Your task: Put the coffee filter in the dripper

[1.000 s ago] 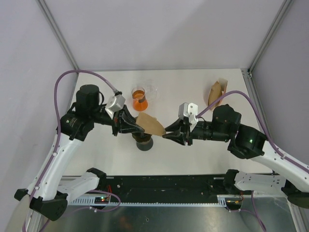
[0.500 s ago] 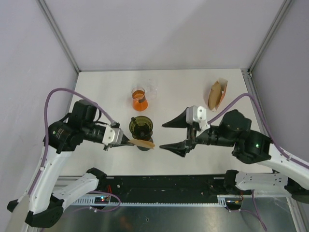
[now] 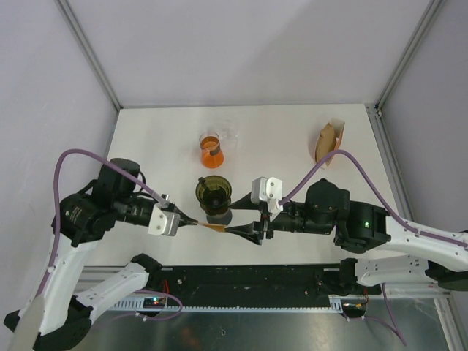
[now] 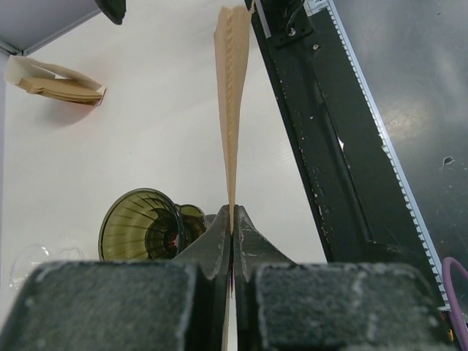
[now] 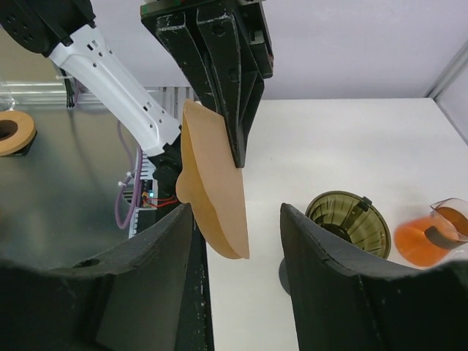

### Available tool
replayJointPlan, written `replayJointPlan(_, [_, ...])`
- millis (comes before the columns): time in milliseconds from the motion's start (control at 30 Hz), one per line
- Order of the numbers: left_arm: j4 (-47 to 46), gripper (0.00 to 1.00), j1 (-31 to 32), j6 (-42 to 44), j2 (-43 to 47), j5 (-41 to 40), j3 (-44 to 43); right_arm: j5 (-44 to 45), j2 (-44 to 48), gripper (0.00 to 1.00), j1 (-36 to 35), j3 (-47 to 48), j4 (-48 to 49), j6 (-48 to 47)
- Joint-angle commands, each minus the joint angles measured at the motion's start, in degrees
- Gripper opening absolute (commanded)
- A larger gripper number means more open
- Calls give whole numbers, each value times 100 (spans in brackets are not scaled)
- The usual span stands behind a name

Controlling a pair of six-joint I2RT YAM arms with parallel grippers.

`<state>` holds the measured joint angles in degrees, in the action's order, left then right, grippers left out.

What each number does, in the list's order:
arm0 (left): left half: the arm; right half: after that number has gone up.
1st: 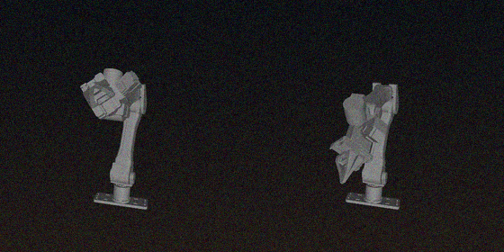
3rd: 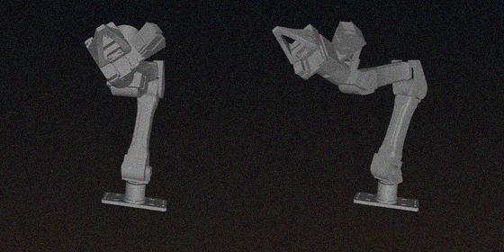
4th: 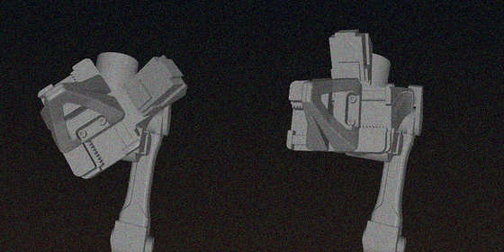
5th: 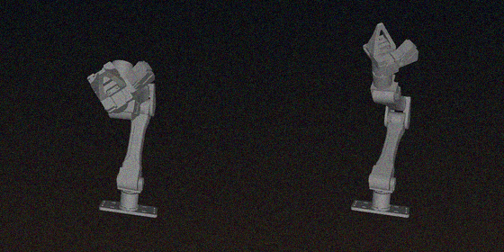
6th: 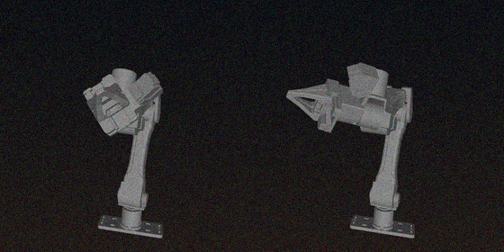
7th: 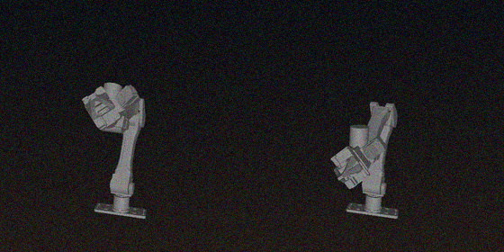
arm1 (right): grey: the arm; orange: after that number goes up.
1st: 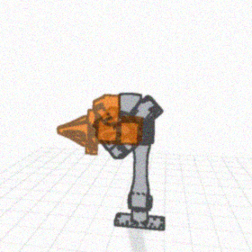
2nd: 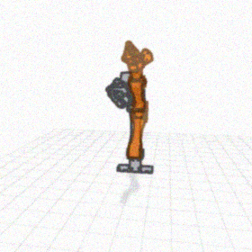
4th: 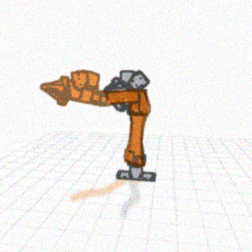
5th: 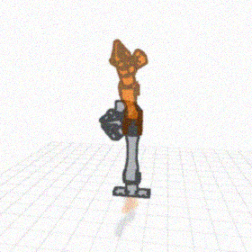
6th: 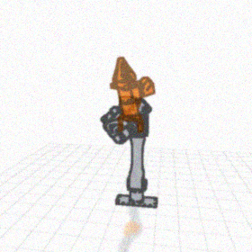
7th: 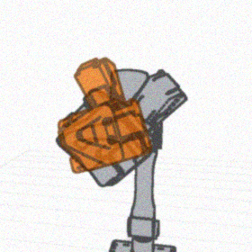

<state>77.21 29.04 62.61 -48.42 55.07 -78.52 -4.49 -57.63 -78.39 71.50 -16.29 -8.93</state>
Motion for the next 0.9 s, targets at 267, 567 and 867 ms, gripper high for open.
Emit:
replayJointPlan(267, [311, 0, 110, 98, -6, -28, -125, 197, -148, 51, -52, 343, -223, -229])
replayJointPlan(567, [311, 0, 120, 47, -5, -10, -113, 282, -317, 48, -43, 347, -205, -294])
replayJointPlan(867, [310, 0, 122, 30, -10, 97, -126, 255, -586, 46, 54, 341, -211, -354])
